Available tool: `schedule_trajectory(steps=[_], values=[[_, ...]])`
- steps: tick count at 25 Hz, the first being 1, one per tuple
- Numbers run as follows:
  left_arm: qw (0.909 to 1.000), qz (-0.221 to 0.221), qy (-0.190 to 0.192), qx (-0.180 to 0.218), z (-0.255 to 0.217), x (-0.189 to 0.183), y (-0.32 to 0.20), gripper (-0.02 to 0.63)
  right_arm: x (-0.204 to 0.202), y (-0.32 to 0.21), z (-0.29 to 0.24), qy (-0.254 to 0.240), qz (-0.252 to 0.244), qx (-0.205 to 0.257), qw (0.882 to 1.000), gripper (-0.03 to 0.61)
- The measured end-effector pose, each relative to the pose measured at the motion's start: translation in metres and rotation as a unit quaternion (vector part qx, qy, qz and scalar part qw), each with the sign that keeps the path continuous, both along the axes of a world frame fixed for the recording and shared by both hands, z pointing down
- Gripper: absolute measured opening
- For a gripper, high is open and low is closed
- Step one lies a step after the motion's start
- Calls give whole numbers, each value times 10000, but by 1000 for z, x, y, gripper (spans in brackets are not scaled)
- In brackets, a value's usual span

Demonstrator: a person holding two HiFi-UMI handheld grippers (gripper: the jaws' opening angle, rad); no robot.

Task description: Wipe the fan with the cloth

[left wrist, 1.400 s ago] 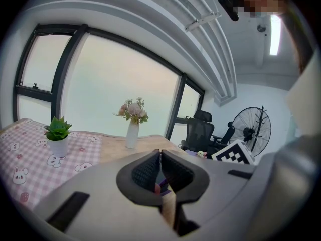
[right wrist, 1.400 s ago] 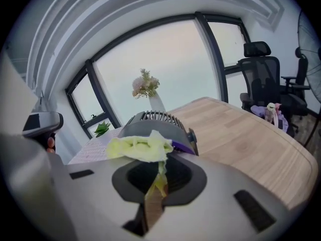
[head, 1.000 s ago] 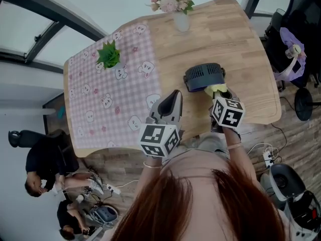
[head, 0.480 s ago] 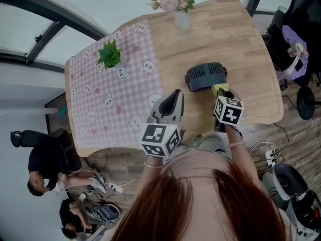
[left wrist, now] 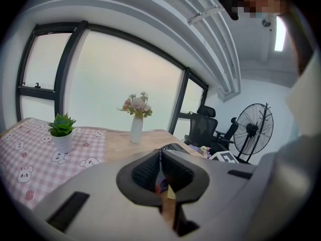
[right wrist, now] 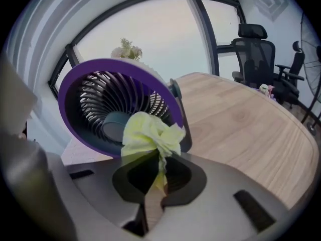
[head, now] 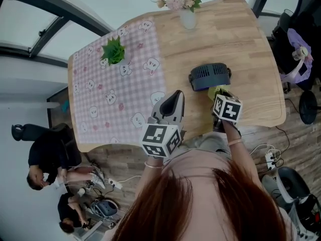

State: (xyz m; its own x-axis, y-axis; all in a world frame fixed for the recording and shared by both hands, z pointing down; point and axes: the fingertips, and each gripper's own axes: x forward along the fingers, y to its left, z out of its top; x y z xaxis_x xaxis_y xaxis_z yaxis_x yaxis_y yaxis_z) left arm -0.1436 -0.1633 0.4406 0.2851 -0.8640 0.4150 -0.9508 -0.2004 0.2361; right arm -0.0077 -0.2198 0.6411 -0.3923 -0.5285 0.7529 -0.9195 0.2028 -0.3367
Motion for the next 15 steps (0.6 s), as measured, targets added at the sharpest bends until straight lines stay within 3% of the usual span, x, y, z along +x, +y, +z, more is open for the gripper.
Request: schedule_trajectory(steps=[15], values=[[9997,-230,-58,-56,2,-14,13,14,-47,18,5,-488,-588,-596,9953,20]])
